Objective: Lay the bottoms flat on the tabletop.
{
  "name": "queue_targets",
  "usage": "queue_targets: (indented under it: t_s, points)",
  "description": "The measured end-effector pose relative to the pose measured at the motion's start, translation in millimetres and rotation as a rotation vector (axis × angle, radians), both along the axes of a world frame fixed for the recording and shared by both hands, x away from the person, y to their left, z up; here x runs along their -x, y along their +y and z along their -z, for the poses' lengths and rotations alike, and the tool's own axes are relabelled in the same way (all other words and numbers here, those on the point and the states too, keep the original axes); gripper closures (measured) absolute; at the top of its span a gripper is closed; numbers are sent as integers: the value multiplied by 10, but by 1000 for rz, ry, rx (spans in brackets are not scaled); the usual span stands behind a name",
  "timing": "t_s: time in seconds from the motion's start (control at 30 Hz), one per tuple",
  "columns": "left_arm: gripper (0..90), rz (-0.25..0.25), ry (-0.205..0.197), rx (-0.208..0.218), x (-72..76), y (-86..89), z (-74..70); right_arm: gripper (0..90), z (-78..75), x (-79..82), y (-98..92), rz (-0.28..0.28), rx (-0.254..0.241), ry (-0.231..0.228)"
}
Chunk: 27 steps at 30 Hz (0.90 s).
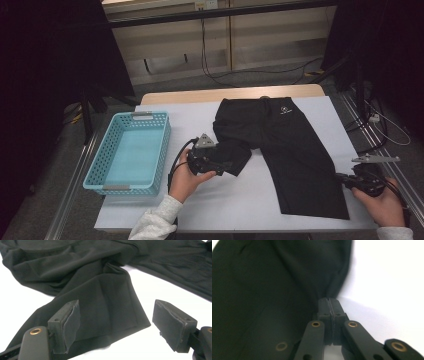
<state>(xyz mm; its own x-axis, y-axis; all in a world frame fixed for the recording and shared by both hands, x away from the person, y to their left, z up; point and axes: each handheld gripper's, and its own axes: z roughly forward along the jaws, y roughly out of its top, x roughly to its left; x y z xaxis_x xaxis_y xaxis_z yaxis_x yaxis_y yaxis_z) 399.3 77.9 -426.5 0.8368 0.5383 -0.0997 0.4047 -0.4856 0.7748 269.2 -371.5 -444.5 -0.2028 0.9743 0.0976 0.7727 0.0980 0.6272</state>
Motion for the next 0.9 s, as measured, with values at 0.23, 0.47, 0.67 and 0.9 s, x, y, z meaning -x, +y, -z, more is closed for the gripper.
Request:
queue_targets:
  t_s: [0.23, 0.47, 0.67, 0.9]
  points:
    - [225, -3, 1, -5, -9, -1, -5, 673, -2, -37, 91, -33, 41, -50]
    - [225, 9, 3, -8, 4, -32, 14, 558, -66, -150, 520, -134, 32, -93]
    - [224, -6, 1, -11, -4, -23, 10, 536, -45, -282, 858, -206, 12, -97]
    - [224, -1, 7, -9, -18, -15, 29, 532, -41, -340, 1129, -261, -63, -105]
